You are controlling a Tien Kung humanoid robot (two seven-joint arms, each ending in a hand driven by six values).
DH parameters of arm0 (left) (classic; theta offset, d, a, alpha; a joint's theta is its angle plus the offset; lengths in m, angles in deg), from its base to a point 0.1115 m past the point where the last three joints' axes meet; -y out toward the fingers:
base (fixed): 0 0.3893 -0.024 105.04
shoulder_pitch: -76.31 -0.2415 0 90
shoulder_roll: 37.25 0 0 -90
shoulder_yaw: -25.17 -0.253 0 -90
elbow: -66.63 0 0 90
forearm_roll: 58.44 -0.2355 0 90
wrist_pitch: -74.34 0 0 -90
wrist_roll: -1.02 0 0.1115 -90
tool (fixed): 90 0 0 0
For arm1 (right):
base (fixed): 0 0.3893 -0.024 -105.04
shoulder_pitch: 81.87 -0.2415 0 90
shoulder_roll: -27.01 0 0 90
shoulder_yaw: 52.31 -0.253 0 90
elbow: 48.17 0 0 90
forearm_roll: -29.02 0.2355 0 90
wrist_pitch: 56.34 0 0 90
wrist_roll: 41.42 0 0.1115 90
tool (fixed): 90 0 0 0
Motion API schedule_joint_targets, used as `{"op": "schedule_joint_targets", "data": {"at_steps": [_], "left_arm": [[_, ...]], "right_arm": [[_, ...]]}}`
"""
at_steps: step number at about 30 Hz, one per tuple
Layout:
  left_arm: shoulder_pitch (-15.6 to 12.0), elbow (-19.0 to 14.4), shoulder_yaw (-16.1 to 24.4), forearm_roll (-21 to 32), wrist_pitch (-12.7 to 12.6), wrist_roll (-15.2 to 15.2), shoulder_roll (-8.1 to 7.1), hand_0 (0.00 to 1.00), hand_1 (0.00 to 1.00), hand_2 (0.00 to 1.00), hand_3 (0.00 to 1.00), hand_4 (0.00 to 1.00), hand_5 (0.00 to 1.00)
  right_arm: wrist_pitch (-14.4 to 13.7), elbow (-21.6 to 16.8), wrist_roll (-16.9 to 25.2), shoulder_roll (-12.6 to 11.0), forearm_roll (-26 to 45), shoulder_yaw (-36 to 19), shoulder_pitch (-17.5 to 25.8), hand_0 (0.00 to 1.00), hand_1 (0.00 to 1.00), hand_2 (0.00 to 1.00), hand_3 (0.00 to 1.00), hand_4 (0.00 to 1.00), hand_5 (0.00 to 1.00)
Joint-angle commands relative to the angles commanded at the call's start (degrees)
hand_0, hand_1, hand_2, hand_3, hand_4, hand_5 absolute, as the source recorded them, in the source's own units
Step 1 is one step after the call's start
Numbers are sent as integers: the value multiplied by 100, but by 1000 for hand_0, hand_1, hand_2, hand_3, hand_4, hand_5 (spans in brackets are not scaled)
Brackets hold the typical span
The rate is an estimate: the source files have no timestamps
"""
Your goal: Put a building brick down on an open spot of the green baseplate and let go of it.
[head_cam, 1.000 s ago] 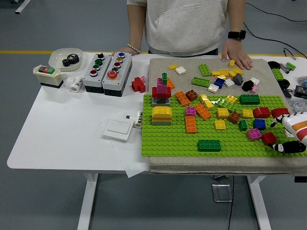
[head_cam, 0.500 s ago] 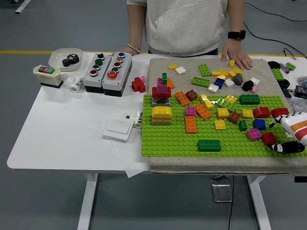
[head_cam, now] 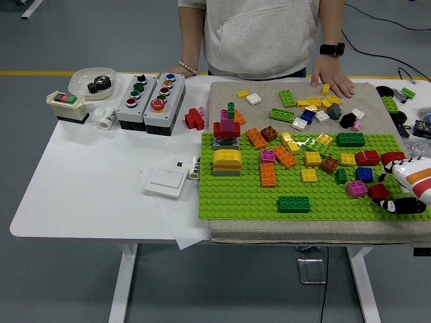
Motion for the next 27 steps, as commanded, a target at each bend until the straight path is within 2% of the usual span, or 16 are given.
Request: {"op": "schedule_joint_targets", "data": {"at_steps": [5, 6, 17, 18, 23, 24, 27], "left_arm": [[-3, 1, 4, -5, -1, 1, 3, 735, 719, 713, 588, 639, 663], [-3, 0, 12, -21, 0, -5, 4, 735, 719, 713, 588, 639, 663], [7, -3, 24, -51, 2, -16, 1, 736, 718, 714, 588, 641, 665], [5, -3, 27, -55, 2, -17, 1, 736, 718, 714, 587, 640, 663], [-1, -3, 48, -99, 3, -30, 0, 736, 718, 714, 587, 640, 663], [-3, -3, 52, -107, 3, -32, 0, 736, 719, 714, 587, 640, 663], [-11, -1, 71, -143, 4, -43, 1, 736, 719, 714, 587, 640, 663]], "right_arm": [[29, -69, 10, -23, 0, -10, 51, 624, 627, 698, 583, 755, 466], [36, -73, 5, -20, 0, -7, 48, 627, 629, 702, 603, 804, 468], [124, -161, -56, -42, 0, -47, 59, 634, 634, 708, 625, 819, 466], [125, -168, -60, -45, 0, -54, 57, 645, 654, 736, 666, 822, 462], [123, -164, -56, -51, 0, -47, 32, 645, 654, 736, 666, 822, 462], [127, -155, -55, -52, 0, -41, 26, 650, 665, 753, 717, 826, 448], [139, -101, -52, -56, 0, -17, 7, 650, 665, 753, 717, 826, 448]]}}
